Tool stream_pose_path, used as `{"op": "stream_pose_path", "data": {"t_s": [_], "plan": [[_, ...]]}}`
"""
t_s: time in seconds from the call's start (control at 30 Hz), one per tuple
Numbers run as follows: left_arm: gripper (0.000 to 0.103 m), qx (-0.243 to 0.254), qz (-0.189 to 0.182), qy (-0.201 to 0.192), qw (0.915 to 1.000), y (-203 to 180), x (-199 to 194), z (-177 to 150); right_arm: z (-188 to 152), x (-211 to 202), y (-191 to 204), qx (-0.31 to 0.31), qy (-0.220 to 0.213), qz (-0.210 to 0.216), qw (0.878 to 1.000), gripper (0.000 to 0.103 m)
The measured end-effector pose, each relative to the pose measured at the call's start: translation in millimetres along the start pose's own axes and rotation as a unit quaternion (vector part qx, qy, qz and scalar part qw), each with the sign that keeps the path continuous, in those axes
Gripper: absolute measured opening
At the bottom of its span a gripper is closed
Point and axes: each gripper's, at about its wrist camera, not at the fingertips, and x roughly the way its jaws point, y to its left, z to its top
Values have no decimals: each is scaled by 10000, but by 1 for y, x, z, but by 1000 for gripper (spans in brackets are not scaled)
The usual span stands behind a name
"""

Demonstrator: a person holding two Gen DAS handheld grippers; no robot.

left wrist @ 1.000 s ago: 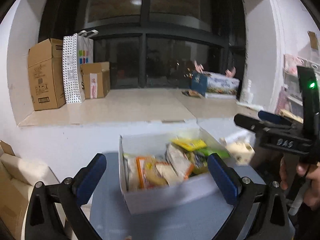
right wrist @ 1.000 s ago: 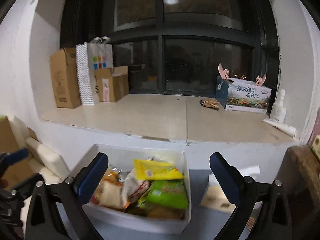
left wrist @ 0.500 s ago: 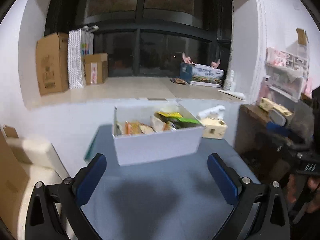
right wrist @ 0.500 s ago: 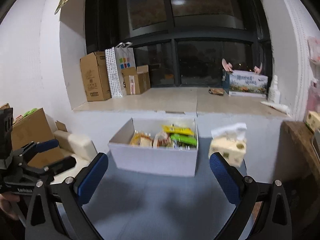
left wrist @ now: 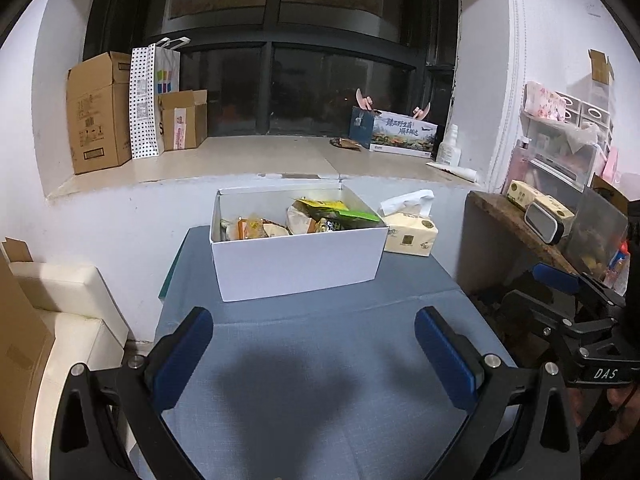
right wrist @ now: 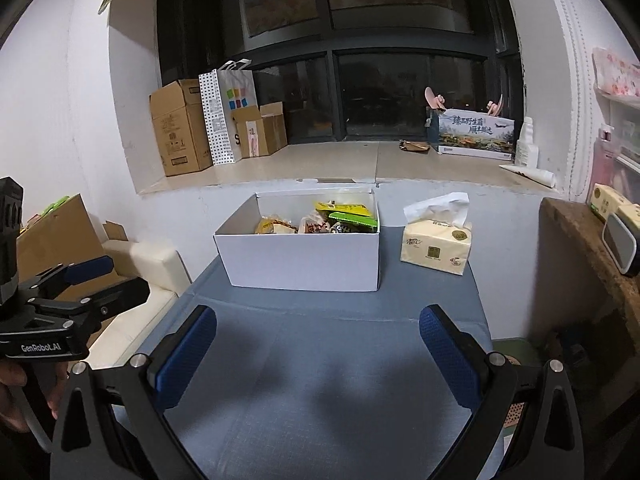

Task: Organize snacks

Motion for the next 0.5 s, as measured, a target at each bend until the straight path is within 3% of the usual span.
{"op": "stream_pose_path", "data": {"t_s": [0.5], "plan": [[103, 80, 19, 48, 10000, 0, 2, 3, 0, -3, 2, -20, 10, 16, 10000, 103]]}}
